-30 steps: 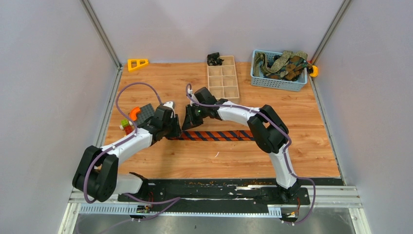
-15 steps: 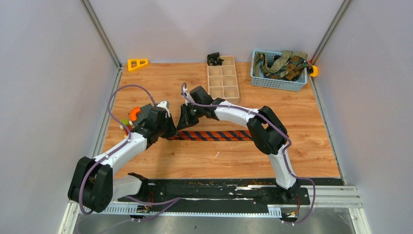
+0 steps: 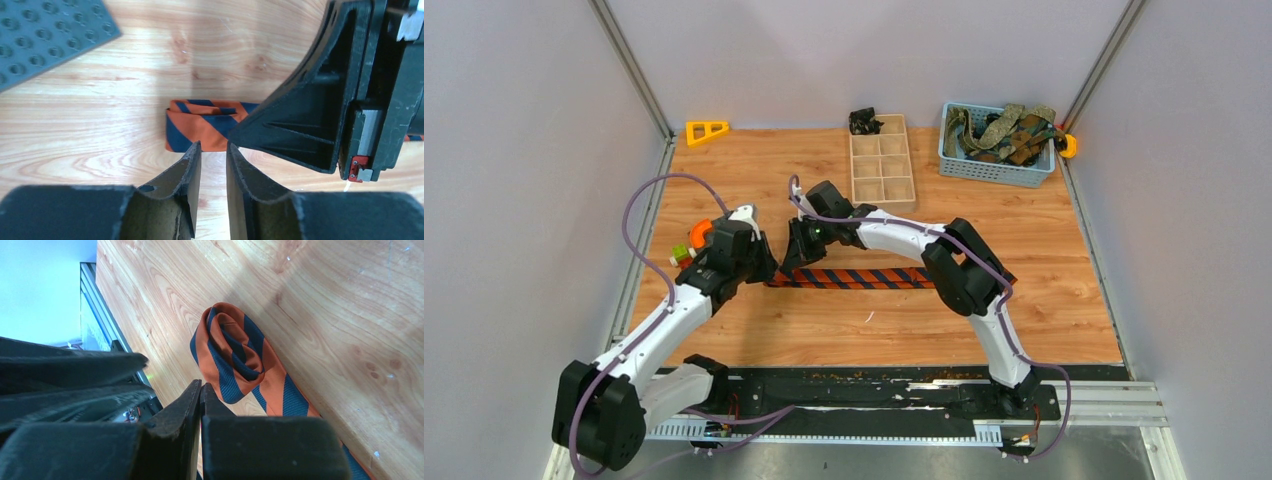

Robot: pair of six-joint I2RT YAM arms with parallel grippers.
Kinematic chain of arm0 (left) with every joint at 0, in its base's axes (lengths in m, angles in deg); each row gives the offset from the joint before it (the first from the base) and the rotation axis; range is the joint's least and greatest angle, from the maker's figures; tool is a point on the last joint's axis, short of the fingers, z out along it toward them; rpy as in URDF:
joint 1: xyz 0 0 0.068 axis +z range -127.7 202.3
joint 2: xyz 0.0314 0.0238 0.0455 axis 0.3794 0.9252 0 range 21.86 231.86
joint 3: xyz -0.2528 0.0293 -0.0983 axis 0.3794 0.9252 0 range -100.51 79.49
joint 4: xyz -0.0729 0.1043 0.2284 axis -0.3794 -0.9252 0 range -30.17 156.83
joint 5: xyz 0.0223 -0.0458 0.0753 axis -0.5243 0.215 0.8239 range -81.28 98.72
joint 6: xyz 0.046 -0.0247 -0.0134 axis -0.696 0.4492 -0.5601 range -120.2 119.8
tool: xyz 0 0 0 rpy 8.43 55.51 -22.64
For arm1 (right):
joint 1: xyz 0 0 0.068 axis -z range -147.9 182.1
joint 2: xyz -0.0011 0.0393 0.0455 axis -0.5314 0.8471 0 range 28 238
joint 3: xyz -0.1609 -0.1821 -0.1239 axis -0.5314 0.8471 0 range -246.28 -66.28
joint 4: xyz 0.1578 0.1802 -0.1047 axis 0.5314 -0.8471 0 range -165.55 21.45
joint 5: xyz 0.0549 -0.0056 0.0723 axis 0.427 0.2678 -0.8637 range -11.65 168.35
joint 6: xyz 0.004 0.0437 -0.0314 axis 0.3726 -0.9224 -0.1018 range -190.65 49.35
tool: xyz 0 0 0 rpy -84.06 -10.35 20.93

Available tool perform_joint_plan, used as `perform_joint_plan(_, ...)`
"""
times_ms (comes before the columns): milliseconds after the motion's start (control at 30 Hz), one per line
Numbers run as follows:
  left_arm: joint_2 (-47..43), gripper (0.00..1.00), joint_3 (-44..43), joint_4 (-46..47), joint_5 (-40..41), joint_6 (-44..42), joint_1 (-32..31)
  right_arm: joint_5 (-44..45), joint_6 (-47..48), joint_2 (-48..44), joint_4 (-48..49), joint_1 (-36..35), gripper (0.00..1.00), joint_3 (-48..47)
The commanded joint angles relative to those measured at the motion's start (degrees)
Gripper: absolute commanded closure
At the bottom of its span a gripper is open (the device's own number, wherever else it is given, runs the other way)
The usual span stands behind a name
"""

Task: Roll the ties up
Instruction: Roll the tie at the center of the board.

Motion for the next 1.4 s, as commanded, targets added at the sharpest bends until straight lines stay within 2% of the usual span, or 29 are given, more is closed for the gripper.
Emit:
perform_joint_plan(0, -4.1, 0.67, 0.8, -0.9, 7.6, -1.4, 1.5, -0.7, 0.4, 0.9, 0.2, -0.4, 0.97, -2.6)
perform_joint_plan(167, -8.0, 0.57, 4.4, 1.3, 9.2, -2.9, 2.8, 0.1, 1.0, 1.7, -0.3, -0.4, 0.98, -2.4)
perform_joint_plan(300, -8.2, 0.44, 5.6, 1.1, 4.3, -2.7, 6.2, 0.8, 1.4, 2.2, -0.6, -0.4, 0.98, -2.4)
perform_joint_plan(433, -7.3, 0.38, 7.0, 3.3, 0.8, -2.4, 8.0, 1.3, 1.6, 2.5, -0.8, -0.3, 0.99, -2.1)
perform_joint_plan(967, -2.6, 0.37, 10.8, 12.2, -10.7, -2.8, 11.7, 1.5, 2.3, 2.3, 0.0, 0.6, 1.00, 1.0)
perform_joint_plan(1367, 2.6, 0.39, 14.9, 23.7, -22.0, -0.2, 16.4, 1.3, 2.6, 3.1, 0.4, 0.7, 1.00, 1.7)
